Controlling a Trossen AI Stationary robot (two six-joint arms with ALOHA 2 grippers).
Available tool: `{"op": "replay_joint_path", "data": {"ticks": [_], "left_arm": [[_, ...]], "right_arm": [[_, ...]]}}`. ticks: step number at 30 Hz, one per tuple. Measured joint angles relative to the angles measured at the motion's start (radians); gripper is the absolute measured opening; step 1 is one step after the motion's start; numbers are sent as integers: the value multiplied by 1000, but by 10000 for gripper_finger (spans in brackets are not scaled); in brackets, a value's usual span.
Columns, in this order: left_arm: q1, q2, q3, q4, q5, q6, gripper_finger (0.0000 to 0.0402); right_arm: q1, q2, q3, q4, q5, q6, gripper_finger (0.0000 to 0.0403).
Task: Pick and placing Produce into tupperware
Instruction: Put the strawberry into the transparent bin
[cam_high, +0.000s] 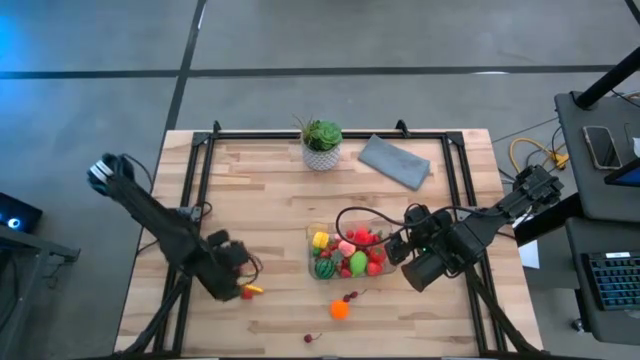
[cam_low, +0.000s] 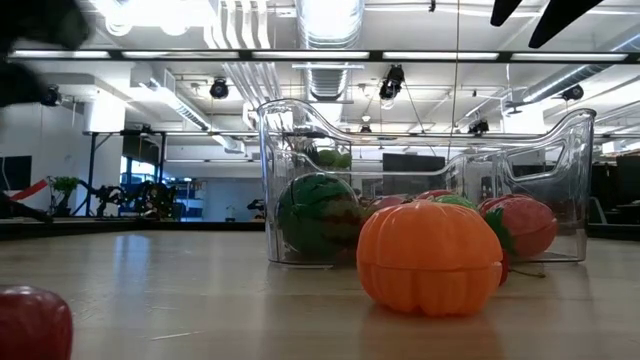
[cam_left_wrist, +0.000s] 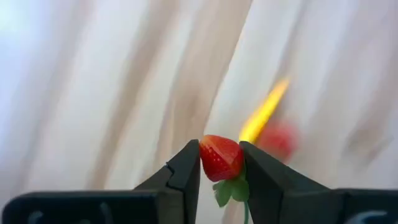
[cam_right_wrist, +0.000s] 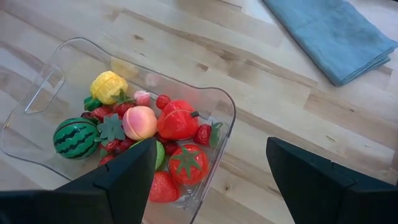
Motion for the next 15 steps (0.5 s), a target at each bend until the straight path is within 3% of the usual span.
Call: {"op": "replay_joint_path", "data": {"ticks": [3, 5, 9, 15], "left_arm": [[41, -117, 9, 169, -215, 149, 82], [82, -176, 11, 323, -289, 273, 82], [210, -213, 12, 592, -276, 429, 81], [385, -105, 13, 795, -90, 479, 81]], "right_arm": [[0, 0, 0, 0, 0, 1, 295], [0, 0, 0, 0, 0, 21, 295], [0, -7, -1, -21, 48, 110, 295], [0, -44, -1, -33, 126, 155, 295]]}}
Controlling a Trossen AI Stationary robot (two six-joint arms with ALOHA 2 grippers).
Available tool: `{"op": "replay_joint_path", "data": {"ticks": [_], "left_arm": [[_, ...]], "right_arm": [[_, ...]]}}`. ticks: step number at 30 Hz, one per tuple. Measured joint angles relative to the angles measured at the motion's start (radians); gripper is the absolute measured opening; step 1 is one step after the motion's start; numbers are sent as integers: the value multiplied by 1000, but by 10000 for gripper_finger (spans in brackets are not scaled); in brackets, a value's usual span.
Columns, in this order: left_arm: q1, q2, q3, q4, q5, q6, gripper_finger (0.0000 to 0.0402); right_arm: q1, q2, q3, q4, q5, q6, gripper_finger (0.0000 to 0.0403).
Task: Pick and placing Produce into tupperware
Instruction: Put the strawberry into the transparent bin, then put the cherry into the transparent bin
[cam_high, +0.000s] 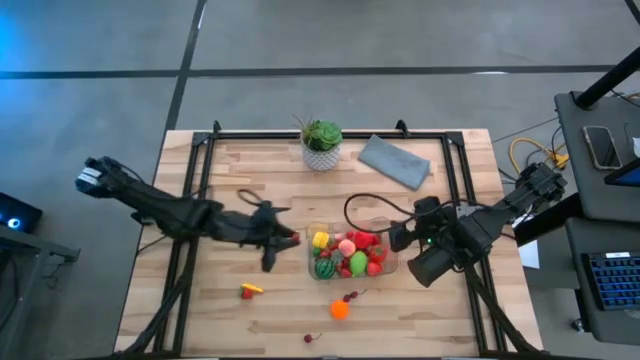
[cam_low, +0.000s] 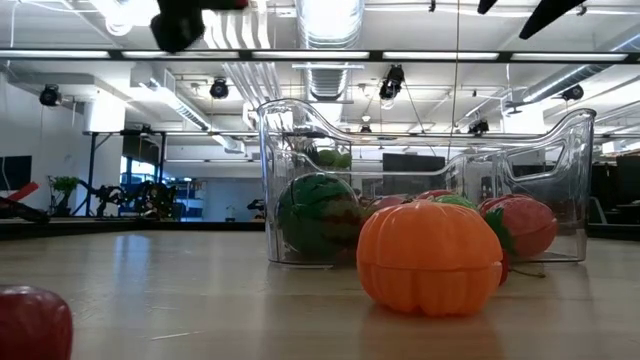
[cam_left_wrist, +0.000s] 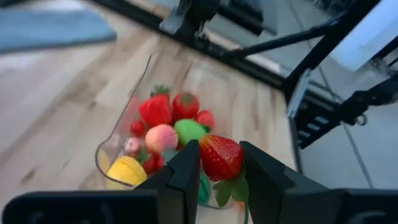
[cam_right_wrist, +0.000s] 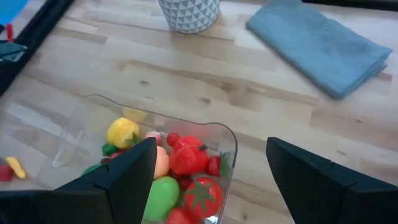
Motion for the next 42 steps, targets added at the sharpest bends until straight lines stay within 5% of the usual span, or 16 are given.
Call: {"op": "replay_joint_path", "data": {"ticks": [9, 17, 24, 32, 37, 42], "left_arm": [[94, 290, 143, 3, 227, 5, 89], [138, 463, 313, -13, 233, 4, 189], [169, 479, 361, -204, 234, 2, 272], [178, 444, 348, -350, 235, 2, 282], [178, 443, 339, -344, 235, 2, 283], [178, 437, 334, -360, 236, 2, 283]], "right_arm": [[2, -23, 0, 2, -1, -51, 295], [2, -13, 0, 4, -56, -93, 295], [20, -12, -3, 3, -226, -148, 295], [70, -11, -139, 2, -523, -50, 295], [69, -11, -298, 60, -576, 120, 295], [45, -10, -400, 314, -579, 83, 295]]}}
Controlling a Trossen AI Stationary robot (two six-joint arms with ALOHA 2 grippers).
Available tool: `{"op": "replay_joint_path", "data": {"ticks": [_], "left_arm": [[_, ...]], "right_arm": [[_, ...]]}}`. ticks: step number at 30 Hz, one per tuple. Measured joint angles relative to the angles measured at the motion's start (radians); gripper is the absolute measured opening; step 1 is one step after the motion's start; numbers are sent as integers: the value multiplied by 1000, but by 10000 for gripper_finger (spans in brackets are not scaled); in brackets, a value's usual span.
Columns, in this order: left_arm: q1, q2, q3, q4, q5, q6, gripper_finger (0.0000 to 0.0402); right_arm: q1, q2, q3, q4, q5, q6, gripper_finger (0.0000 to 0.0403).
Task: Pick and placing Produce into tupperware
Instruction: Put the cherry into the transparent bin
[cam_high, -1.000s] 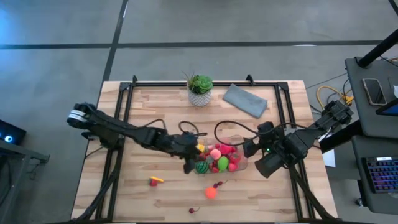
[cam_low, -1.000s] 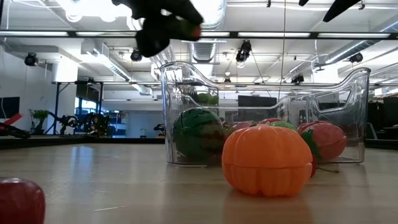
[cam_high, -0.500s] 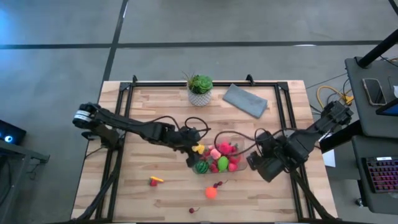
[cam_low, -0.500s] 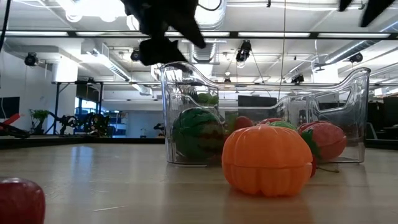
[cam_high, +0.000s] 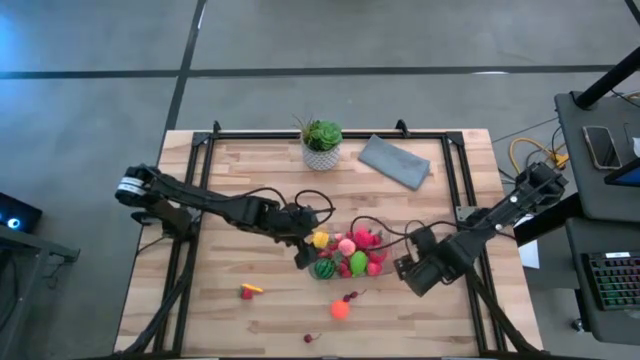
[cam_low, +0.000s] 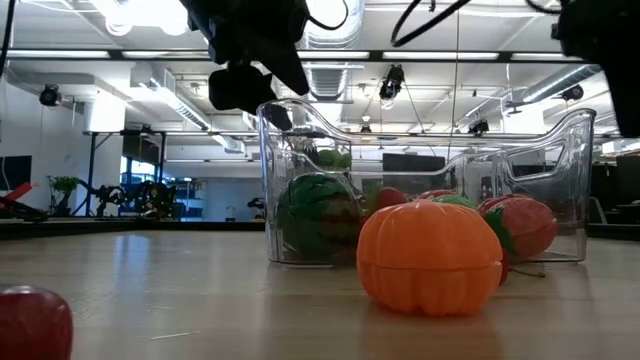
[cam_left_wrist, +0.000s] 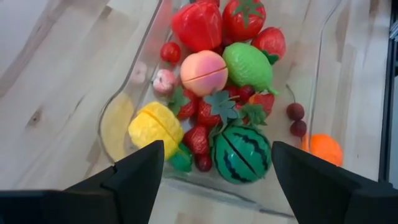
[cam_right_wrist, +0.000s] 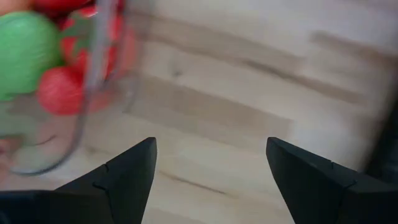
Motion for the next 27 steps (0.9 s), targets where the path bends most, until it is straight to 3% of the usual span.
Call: {"op": "replay_joint_path", "data": {"ticks": [4, 11, 17, 20, 27], "left_arm": [[-3, -15, 0, -62, 3, 0, 283], [-57, -47, -15, -234, -2, 0, 283], [-93, -53, -29, -235, -21, -2, 283], [-102, -56, -28, -243, -25, -7, 283], [-117, -78, -29, -260, -29, -29, 283]], "right_arm": [[-7, 2, -53, 134, 2, -11, 295], [73, 2, -17, 159, 6, 61, 295], [61, 51, -20, 115, 25, 116, 295], [31, 86, -29, 182, 25, 71, 295], [-40, 150, 10, 156, 161, 28, 288]]}}
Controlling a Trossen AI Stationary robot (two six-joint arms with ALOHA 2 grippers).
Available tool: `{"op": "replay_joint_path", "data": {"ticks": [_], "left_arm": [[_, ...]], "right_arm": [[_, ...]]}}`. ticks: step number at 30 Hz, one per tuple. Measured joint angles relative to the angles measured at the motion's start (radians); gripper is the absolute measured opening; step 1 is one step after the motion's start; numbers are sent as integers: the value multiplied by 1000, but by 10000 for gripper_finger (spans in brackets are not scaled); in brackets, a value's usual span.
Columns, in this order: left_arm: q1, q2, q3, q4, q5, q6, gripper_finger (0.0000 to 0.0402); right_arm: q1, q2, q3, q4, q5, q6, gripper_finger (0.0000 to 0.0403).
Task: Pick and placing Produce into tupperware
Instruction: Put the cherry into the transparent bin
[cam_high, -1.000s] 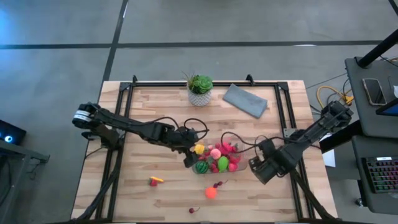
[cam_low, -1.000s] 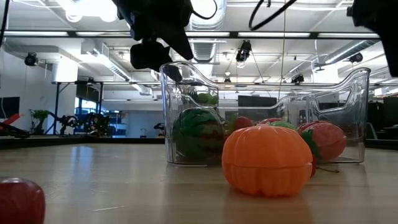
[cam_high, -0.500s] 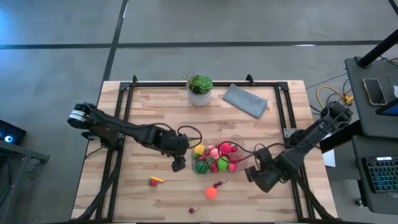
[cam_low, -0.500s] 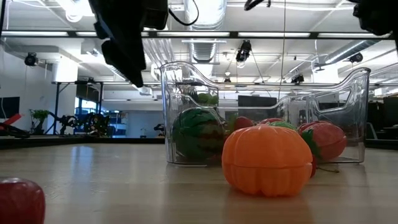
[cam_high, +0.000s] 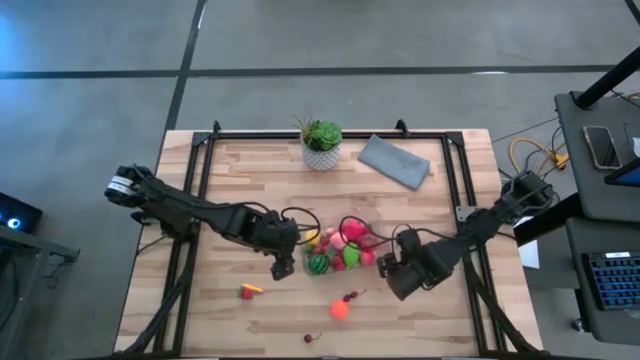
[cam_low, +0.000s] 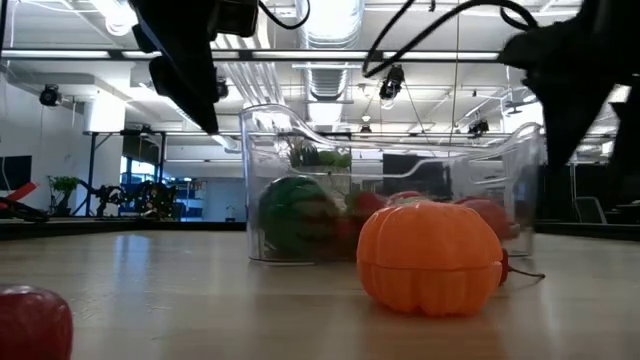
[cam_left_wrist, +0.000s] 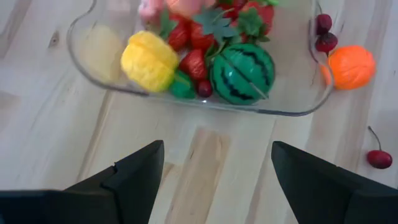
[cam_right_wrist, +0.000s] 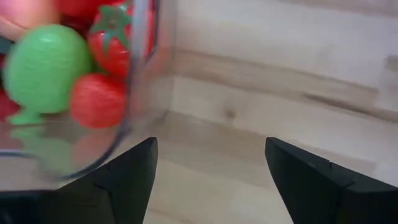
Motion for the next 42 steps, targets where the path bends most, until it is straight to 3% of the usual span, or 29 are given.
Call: {"op": "replay_joint_path", "data": {"ticks": [5, 8, 13, 18, 22, 25, 33, 39, 42], "left_arm": [[-14, -3, 0, -47, 0, -1, 283], [-21, -3, 0, -73, 0, -1, 283], [-37, -8, -1, -89, 0, -24, 283], [-71, -18, -1, -90, -2, -27, 283], [-105, -24, -1, -95, -3, -27, 283], [-128, -26, 0, -111, -4, -34, 283], [-178, -26, -1, -143, -27, -83, 283], [-201, -26, -1, -142, -41, -142, 283], [-206, -26, -2, -141, -56, -157, 283]], "right_arm": [[14, 4, 72, 44, 22, -155, 278], [50, 4, 131, 183, -27, -361, 274], [93, 18, 193, 371, -51, -541, 268], [126, 108, 238, 365, -65, -706, 259], [139, 231, 295, 364, -182, -873, 252], [132, 331, 362, 354, -208, -986, 248], [112, 476, 546, 123, -109, -1079, 228], [100, 478, 558, 46, -50, -1055, 215], [83, 475, 558, 47, -46, -1155, 215]]}}
